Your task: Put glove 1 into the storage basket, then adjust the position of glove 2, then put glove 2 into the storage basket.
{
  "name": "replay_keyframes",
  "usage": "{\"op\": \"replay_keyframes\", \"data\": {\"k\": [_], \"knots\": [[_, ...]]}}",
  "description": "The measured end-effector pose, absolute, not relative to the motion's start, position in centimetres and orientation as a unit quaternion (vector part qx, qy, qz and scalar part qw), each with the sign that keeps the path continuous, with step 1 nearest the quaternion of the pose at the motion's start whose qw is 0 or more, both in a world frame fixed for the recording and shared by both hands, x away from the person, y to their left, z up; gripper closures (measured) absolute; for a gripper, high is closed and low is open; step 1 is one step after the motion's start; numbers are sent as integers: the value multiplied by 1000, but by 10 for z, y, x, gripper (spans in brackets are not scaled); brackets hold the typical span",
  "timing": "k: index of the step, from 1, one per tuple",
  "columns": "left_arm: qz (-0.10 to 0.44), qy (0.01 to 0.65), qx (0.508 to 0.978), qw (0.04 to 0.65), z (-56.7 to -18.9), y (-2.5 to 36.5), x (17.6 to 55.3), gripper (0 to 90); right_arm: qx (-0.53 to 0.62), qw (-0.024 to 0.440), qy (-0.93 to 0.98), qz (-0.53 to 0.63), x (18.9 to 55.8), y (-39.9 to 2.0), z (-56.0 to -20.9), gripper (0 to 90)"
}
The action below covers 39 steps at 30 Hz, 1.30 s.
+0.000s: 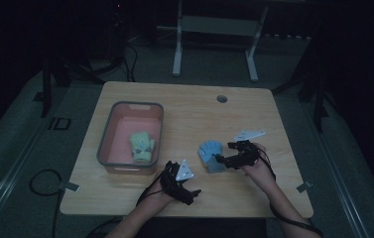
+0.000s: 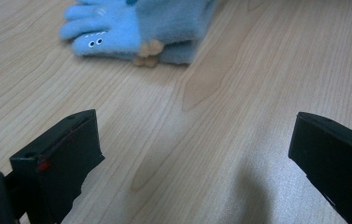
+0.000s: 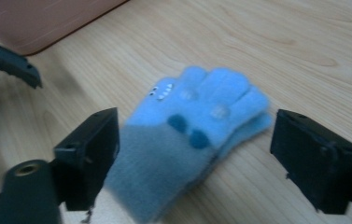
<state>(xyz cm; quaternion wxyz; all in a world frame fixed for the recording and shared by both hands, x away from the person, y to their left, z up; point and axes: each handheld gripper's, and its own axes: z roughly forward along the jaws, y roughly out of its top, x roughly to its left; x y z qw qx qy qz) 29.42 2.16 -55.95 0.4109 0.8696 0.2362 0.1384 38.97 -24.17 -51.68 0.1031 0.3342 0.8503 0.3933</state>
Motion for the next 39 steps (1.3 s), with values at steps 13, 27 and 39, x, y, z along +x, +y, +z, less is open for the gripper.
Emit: {"op": "replay_keyframes", "data": {"k": [13, 27, 39], "knots": [[133, 237, 870, 411, -558, 20, 294, 26, 355, 99, 839, 400, 389, -264, -508, 139], [132, 232, 871, 413, -554, 16, 295, 26, 341, 101, 835, 419, 384, -267, -503, 144], [144, 219, 866, 425, -539, 10, 300, 27, 338, 121, 836, 415, 392, -270, -497, 268]]}}
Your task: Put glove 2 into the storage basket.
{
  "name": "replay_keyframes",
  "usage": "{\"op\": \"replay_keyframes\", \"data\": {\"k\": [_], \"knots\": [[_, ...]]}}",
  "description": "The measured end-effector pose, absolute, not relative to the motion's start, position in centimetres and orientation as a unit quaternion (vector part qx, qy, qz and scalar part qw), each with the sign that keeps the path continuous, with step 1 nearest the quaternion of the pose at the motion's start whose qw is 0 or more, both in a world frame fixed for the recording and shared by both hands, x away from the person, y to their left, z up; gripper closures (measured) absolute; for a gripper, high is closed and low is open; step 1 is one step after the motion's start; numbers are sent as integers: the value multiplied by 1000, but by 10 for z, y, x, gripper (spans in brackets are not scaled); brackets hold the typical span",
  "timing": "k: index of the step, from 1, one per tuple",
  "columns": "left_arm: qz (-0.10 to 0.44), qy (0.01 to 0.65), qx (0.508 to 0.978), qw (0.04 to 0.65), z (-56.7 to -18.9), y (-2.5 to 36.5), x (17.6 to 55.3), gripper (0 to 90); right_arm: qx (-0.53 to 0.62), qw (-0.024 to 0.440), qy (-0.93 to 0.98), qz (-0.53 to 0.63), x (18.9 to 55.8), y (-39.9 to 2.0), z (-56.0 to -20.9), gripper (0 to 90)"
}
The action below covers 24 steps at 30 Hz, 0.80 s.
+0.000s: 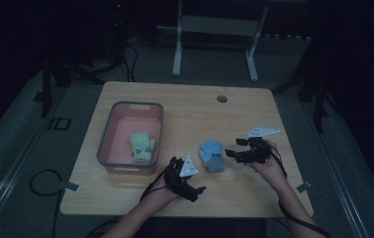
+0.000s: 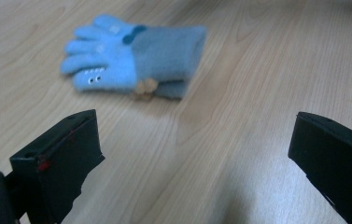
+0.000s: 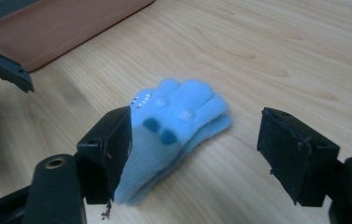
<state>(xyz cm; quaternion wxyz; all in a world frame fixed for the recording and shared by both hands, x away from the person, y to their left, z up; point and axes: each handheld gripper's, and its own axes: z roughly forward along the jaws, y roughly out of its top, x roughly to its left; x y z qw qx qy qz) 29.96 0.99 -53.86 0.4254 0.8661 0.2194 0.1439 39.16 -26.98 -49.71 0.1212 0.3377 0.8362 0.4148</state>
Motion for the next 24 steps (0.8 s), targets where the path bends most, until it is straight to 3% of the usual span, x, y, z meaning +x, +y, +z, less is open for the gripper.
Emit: {"op": "replay_keyframes", "data": {"k": [11, 14, 24], "knots": [[149, 161, 880, 421, -530, -18, 313, 63, 338, 121, 840, 408, 413, -268, -499, 350], [139, 142, 886, 419, -530, -24, 316, 114, 335, 120, 842, 406, 418, -264, -499, 369], [178, 87, 885, 421, -526, -36, 331, 147, 328, 96, 850, 400, 432, -242, -507, 395]]}}
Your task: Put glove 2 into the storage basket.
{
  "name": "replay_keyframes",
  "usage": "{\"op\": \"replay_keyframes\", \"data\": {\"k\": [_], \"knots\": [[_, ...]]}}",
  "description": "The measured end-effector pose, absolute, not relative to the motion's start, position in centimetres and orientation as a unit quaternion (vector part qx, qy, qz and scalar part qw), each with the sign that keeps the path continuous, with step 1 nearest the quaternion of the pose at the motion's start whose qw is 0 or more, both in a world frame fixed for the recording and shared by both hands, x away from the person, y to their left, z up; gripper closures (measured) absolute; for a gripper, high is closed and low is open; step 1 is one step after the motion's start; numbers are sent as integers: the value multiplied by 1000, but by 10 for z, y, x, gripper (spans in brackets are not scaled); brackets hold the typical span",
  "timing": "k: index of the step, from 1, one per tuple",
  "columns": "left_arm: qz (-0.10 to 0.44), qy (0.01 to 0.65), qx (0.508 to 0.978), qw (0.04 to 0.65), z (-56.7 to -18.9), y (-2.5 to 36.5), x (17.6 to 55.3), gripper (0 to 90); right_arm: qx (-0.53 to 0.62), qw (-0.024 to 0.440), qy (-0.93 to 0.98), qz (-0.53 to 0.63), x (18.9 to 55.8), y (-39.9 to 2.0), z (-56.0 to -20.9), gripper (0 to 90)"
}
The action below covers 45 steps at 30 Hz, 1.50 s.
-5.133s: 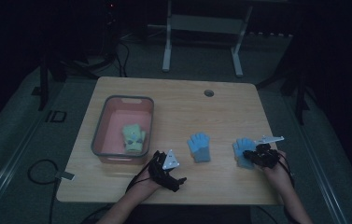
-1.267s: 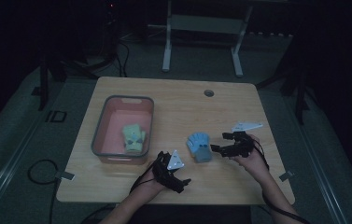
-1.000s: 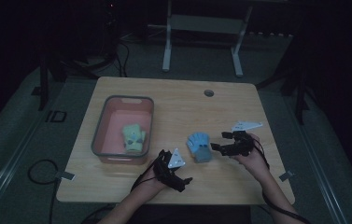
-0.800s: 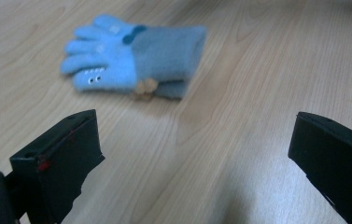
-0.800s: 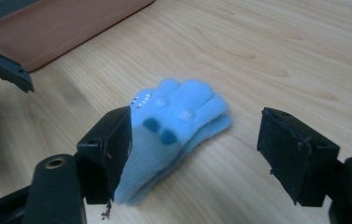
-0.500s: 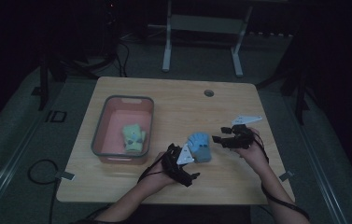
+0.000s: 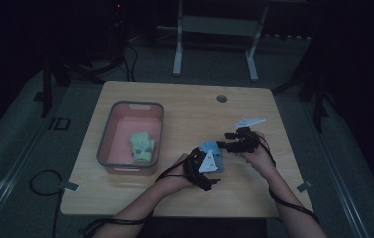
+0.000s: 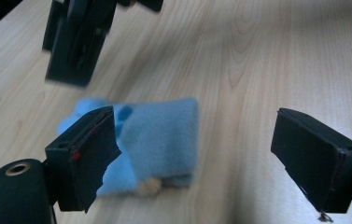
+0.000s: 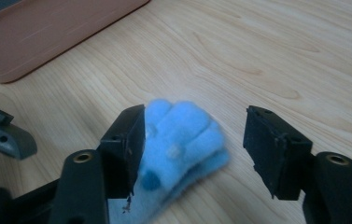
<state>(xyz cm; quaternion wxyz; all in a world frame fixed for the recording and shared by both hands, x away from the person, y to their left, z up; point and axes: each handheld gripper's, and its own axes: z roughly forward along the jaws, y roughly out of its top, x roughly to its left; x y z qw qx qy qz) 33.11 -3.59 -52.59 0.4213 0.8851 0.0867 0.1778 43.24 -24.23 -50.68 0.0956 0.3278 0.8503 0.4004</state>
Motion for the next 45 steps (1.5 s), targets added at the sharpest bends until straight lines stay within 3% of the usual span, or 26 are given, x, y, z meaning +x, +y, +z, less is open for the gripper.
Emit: {"op": "replay_keyframes", "data": {"k": [5, 17, 24, 29, 36, 39, 45], "knots": [[171, 76, 891, 413, -527, -44, 340, 155, 329, 88, 854, 394, 438, -235, -513, 399], [173, 83, 916, 353, -546, -59, 358, 277, 348, 71, 866, 352, 446, -231, -545, 362], [177, 85, 922, 334, -554, -56, 361, 410, 341, 83, 871, 344, 442, -230, -552, 362], [175, 82, 926, 326, -553, -55, 363, 519, 332, 83, 876, 340, 440, -228, -551, 450], [161, 83, 929, 324, -546, -55, 365, 723, 333, 40, 877, 344, 441, -225, -549, 691], [162, 78, 930, 319, -544, -54, 364, 749, 341, 18, 876, 341, 442, -224, -548, 739], [166, 85, 927, 325, -534, -50, 364, 763, 343, 18, 873, 347, 442, -224, -543, 769]]}}
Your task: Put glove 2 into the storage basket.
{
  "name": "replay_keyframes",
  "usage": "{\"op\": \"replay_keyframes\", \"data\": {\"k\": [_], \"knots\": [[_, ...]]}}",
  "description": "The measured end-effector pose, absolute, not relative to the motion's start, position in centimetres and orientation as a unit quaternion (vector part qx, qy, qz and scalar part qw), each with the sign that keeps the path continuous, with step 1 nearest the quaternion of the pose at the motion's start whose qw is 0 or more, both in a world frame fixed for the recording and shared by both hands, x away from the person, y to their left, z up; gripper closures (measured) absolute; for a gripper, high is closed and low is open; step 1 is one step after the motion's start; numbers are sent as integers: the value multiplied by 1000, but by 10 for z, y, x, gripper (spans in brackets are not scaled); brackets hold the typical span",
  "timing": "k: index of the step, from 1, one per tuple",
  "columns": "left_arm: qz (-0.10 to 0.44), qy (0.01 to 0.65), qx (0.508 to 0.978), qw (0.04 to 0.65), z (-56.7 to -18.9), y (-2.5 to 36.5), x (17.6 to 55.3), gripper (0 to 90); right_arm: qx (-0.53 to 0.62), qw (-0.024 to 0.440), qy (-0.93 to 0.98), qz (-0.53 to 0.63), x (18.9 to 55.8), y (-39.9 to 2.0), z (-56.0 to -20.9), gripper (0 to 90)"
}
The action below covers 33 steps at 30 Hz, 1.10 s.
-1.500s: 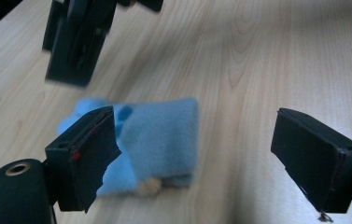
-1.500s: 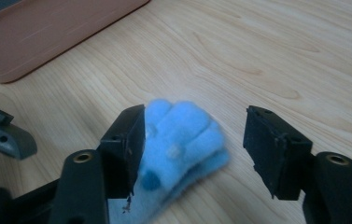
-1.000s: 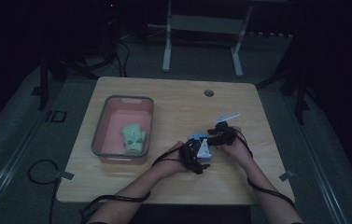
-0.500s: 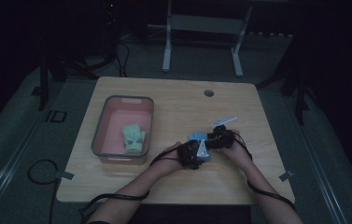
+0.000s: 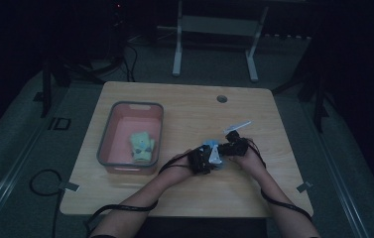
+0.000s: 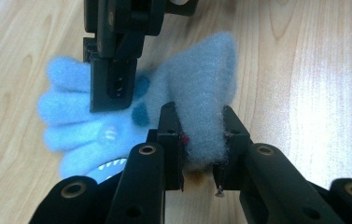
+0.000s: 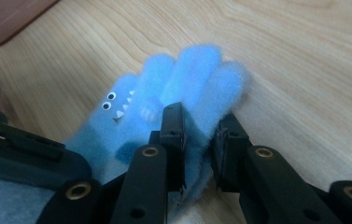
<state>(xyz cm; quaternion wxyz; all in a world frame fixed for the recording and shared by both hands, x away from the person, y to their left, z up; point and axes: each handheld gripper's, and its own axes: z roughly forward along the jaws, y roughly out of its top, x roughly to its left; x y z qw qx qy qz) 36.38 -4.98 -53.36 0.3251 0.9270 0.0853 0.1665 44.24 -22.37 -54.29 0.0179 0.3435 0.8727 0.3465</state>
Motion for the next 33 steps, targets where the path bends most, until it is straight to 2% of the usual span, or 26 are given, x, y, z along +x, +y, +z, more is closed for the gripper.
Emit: {"op": "replay_keyframes", "data": {"k": [24, 33], "knots": [[192, 86, 925, 315, -468, -13, 358, 762, 318, 18, 859, 400, 442, -197, -482, 772], [200, 91, 925, 309, -449, 3, 358, 762, 300, 33, 863, 405, 443, -177, -460, 772]]}}
